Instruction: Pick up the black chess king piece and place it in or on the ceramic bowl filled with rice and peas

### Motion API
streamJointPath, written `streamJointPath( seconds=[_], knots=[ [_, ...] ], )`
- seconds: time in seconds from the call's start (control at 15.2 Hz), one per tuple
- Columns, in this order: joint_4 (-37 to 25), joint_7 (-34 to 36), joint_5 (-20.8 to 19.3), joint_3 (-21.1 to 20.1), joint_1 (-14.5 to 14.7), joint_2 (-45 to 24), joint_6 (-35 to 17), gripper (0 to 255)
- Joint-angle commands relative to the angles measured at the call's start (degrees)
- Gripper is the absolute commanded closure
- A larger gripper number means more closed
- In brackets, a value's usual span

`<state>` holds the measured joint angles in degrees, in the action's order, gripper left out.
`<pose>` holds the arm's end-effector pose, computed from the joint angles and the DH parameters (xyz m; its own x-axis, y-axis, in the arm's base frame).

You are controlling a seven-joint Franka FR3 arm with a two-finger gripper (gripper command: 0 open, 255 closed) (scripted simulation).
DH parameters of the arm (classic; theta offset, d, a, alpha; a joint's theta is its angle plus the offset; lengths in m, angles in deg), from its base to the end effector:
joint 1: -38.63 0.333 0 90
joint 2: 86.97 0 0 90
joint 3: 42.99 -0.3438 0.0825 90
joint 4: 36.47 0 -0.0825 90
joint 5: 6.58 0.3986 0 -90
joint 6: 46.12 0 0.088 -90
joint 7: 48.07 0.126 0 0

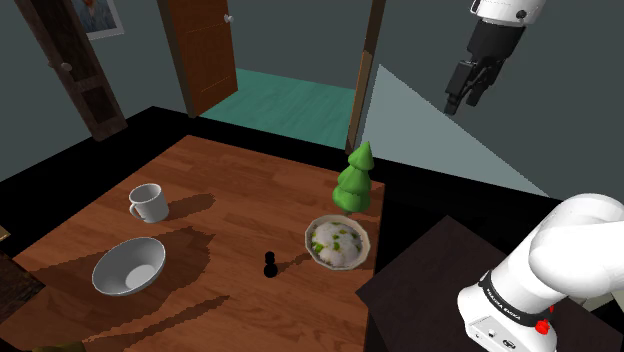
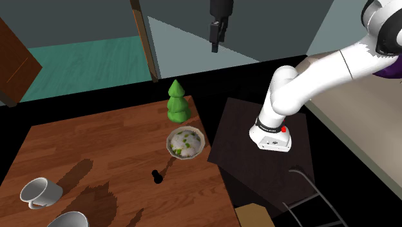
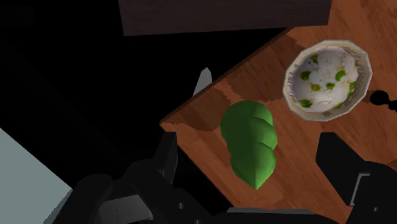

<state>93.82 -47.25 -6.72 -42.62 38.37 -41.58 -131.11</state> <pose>0.2910 -0.0043 0.6249 0.9997 -0.0236 0.0015 -0.0236 -0.9997 -0.0022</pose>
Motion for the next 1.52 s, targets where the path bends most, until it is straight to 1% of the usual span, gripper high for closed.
streamJointPath(
  seconds=[0.0,0.4,0.73,1.12,1.45],
  knots=[
    [0.0,0.0,0.0,0.0,0.0,0.0,0.0,0],
    [6.53,6.14,3.98,-5.96,2.03,-1.41,-8.51,0],
    [10.05,11.11,7.01,-11.22,3.76,-4.91,-16.17,0],
    [11.77,17.19,9.6,-17.81,5.39,-11.99,-25.85,0],
    [11.04,22.78,9.97,-23.47,5.93,-20.11,-33.92,0]
  ],
)
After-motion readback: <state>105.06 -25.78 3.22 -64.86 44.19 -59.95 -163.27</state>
